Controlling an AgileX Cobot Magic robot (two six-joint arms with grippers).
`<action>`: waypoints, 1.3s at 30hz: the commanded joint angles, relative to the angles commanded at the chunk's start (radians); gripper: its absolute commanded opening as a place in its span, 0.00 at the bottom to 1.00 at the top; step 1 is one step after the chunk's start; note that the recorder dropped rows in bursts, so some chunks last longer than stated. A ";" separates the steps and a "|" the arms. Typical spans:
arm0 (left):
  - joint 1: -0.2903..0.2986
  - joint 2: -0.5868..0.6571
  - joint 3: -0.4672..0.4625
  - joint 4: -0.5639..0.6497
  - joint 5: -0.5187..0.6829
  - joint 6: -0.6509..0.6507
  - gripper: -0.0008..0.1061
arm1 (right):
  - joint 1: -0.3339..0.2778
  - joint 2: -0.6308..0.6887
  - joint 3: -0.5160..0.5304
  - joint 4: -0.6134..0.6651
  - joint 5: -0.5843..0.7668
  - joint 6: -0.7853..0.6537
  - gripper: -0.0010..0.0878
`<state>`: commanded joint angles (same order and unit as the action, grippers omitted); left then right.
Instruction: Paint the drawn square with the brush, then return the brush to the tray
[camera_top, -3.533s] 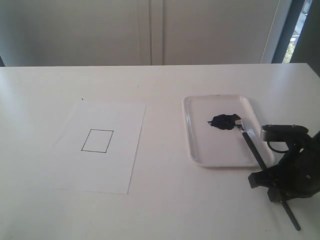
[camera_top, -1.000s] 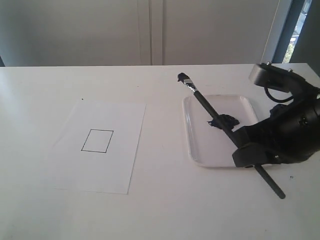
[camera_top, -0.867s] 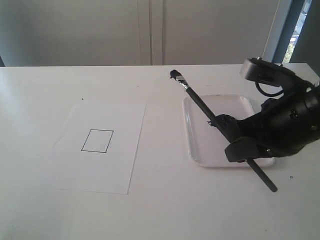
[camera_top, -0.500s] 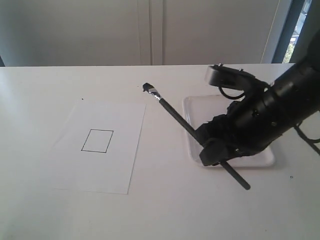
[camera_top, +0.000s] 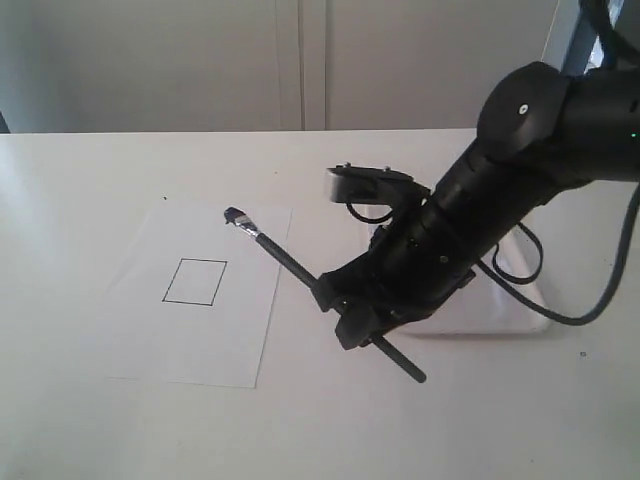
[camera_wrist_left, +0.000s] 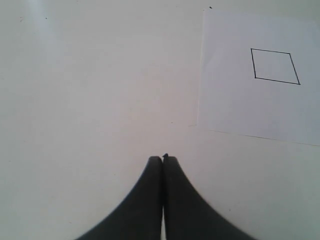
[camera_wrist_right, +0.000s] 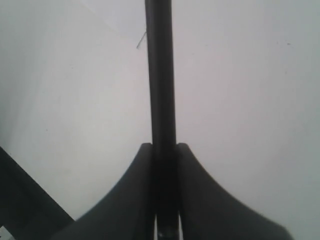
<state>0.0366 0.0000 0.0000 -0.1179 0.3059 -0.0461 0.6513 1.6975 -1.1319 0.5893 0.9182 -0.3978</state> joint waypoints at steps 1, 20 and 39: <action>0.000 0.000 0.000 0.000 0.000 0.000 0.01 | 0.010 0.011 -0.011 -0.004 0.004 0.000 0.01; 0.000 0.000 0.000 0.000 0.000 0.000 0.01 | 0.085 0.133 -0.055 -0.024 -0.002 0.017 0.01; 0.000 0.000 0.000 0.000 0.000 0.000 0.01 | 0.085 0.169 -0.055 -0.026 0.001 0.020 0.01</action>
<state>0.0366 0.0000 0.0000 -0.1179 0.3059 -0.0461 0.7366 1.8666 -1.1871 0.5634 0.9187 -0.3783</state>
